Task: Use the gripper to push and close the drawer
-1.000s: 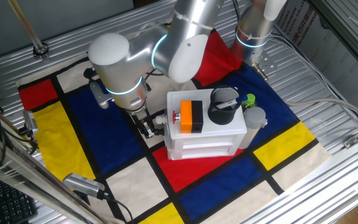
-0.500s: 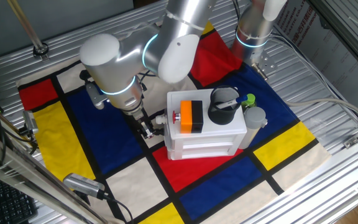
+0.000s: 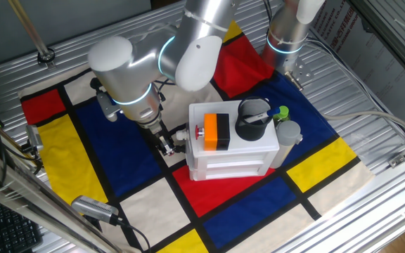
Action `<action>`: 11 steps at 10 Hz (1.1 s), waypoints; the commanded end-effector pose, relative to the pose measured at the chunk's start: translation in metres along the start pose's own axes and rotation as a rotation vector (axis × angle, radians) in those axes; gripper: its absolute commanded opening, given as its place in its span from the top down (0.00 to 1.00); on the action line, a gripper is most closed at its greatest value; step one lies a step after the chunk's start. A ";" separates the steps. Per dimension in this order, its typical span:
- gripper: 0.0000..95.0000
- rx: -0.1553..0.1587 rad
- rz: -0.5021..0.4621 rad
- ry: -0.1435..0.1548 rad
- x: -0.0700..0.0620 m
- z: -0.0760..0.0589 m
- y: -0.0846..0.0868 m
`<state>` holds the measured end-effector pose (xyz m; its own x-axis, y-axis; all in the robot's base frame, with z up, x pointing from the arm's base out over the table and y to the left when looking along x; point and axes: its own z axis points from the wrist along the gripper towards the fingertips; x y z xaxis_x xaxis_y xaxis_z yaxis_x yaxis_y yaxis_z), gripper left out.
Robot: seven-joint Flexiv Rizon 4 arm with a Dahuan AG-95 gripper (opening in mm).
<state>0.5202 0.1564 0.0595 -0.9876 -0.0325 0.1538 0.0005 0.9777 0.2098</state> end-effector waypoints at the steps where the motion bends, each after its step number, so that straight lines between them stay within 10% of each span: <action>1: 1.00 -0.008 0.006 0.003 0.001 0.000 0.000; 11: 1.00 -0.030 0.028 0.000 0.004 -0.004 0.000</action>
<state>0.5164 0.1557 0.0647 -0.9871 -0.0037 0.1601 0.0344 0.9715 0.2346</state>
